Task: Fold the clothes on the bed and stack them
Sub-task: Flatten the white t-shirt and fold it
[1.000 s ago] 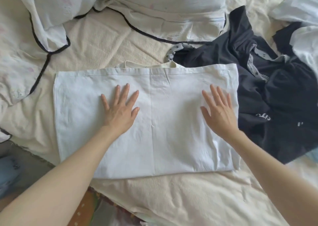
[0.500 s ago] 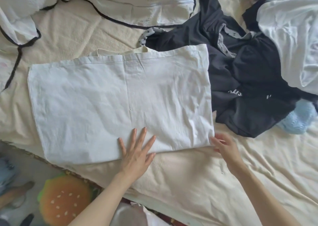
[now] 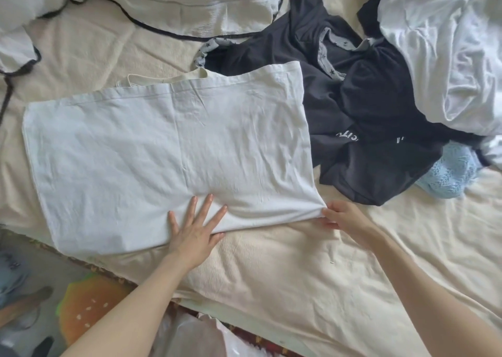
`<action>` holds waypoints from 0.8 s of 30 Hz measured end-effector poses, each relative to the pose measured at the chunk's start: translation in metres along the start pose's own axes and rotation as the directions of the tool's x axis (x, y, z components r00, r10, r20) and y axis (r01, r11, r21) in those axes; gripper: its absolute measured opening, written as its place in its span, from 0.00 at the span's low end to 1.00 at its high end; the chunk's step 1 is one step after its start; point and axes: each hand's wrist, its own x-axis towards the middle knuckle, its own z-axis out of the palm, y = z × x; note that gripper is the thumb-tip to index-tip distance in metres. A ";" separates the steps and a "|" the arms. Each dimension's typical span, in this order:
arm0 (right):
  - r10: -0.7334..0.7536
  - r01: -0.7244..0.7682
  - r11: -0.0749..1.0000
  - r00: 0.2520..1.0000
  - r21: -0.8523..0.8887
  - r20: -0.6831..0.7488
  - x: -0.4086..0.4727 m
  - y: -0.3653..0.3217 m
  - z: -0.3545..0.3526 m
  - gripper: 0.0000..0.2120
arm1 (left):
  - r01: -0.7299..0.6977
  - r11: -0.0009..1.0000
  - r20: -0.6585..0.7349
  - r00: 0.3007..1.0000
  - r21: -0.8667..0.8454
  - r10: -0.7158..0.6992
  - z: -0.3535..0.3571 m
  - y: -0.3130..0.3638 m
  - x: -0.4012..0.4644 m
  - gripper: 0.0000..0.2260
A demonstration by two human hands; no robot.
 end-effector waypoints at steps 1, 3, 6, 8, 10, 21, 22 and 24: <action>0.006 -0.006 1.000 1.000 -0.015 -0.012 0.000 -0.001 0.003 0.07 | 0.001 1.000 -0.001 1.000 0.011 -0.001 -0.001 0.001 0.000 0.28; -0.058 0.034 0.985 0.989 -0.171 -0.138 -0.004 -0.002 0.012 0.06 | -0.002 0.999 -0.010 1.000 0.037 0.002 -0.001 0.002 -0.003 0.29; -0.515 0.233 0.803 0.736 -0.549 -0.441 -0.020 0.000 0.042 0.09 | 0.001 0.999 -0.037 0.999 0.040 0.001 0.004 0.008 -0.011 0.27; -0.771 0.385 0.572 0.555 -0.724 -0.314 -0.028 -0.004 0.069 0.15 | 0.010 1.000 -0.052 0.999 0.023 -0.008 0.011 0.013 -0.017 0.26; -0.847 0.494 0.337 0.531 -0.802 -0.030 -0.027 -0.007 0.094 0.21 | 0.009 1.000 -0.063 0.998 0.018 -0.008 0.017 0.018 -0.022 0.25; -0.523 0.091 0.267 0.850 -0.959 -0.065 -0.008 0.026 0.049 0.26 | 0.159 0.979 -0.148 0.973 -0.128 -0.177 0.042 -0.052 -0.058 0.25; -0.522 0.068 0.273 0.848 -0.960 -0.088 -0.011 0.024 0.052 0.25 | 0.177 0.973 -0.155 0.968 -0.151 -0.200 0.045 -0.065 -0.064 0.25; -0.522 0.045 0.276 0.846 -0.960 -0.110 -0.018 0.018 0.066 0.25 | 0.190 0.966 -0.174 0.960 -0.175 -0.220 0.051 -0.090 -0.078 0.24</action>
